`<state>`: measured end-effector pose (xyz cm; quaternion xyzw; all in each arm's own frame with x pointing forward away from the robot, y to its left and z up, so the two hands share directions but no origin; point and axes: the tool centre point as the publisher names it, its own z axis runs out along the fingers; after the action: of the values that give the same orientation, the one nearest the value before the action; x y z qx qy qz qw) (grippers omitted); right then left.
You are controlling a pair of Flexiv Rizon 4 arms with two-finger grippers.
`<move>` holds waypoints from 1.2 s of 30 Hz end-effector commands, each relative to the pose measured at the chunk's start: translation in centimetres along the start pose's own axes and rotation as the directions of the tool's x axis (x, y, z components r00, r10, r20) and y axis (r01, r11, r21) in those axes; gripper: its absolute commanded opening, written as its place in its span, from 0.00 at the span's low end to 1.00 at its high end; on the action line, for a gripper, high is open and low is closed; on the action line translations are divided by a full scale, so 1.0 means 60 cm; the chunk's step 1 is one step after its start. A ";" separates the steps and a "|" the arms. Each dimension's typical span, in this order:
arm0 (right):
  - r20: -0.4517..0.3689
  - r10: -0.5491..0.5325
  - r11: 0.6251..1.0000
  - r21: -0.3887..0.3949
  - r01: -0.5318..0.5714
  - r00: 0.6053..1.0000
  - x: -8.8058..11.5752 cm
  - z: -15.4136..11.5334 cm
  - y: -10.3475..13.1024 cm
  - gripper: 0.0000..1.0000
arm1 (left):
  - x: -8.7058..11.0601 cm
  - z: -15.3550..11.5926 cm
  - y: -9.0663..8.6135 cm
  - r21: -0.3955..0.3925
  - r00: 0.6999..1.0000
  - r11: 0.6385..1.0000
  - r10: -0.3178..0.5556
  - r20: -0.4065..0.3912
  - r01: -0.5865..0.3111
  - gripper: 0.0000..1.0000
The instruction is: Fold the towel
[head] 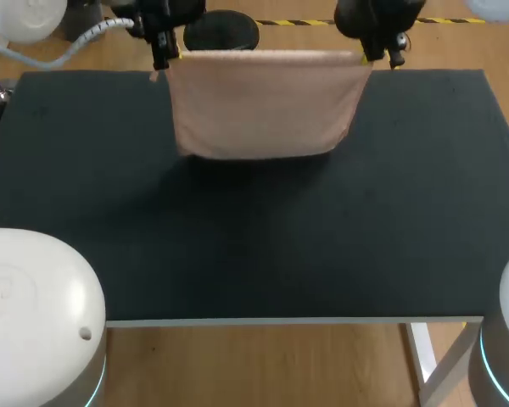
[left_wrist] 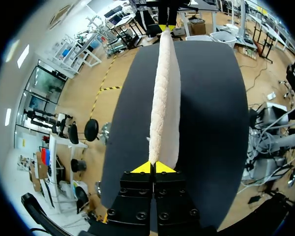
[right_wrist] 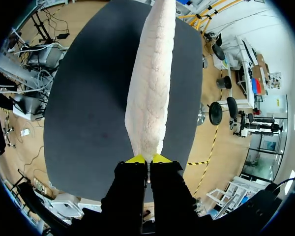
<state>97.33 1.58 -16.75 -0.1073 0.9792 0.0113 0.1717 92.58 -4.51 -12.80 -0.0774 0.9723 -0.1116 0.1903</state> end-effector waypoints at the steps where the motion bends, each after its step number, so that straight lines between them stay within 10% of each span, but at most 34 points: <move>1: -0.029 0.022 1.000 0.021 -0.022 0.999 -0.008 0.060 -0.001 0.00 | -0.008 0.063 0.002 -0.051 0.998 0.998 -0.029 -0.047 0.027 0.00; 16: -0.115 0.170 0.981 0.118 -0.156 0.979 0.002 0.259 -0.007 0.00 | -0.009 0.246 0.046 -0.214 0.967 0.968 -0.170 -0.191 0.128 0.00; 30: -0.198 0.221 0.967 0.169 -0.189 0.955 0.008 0.338 -0.013 0.00 | 0.002 0.330 0.069 -0.312 0.939 0.943 -0.207 -0.274 0.117 0.00; 31: -0.189 0.233 0.965 0.169 -0.202 0.954 0.006 0.338 -0.014 1.00 | 0.000 0.332 0.069 -0.279 0.939 0.954 -0.191 -0.286 0.110 0.27; 32: -0.184 0.226 0.968 0.154 -0.199 0.957 0.004 0.335 -0.015 1.00 | -0.003 0.333 0.068 -0.267 0.942 0.958 -0.178 -0.283 0.101 1.00; 36: -0.127 0.215 0.972 0.119 -0.200 0.968 -0.003 0.310 -0.018 1.00 | -0.016 0.316 0.070 -0.169 0.955 0.980 -0.145 -0.260 0.103 1.00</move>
<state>104.77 2.46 -35.21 0.0106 0.9950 -0.0393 0.0909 100.76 -5.13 -31.01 -0.1441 0.9887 -0.0215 0.0364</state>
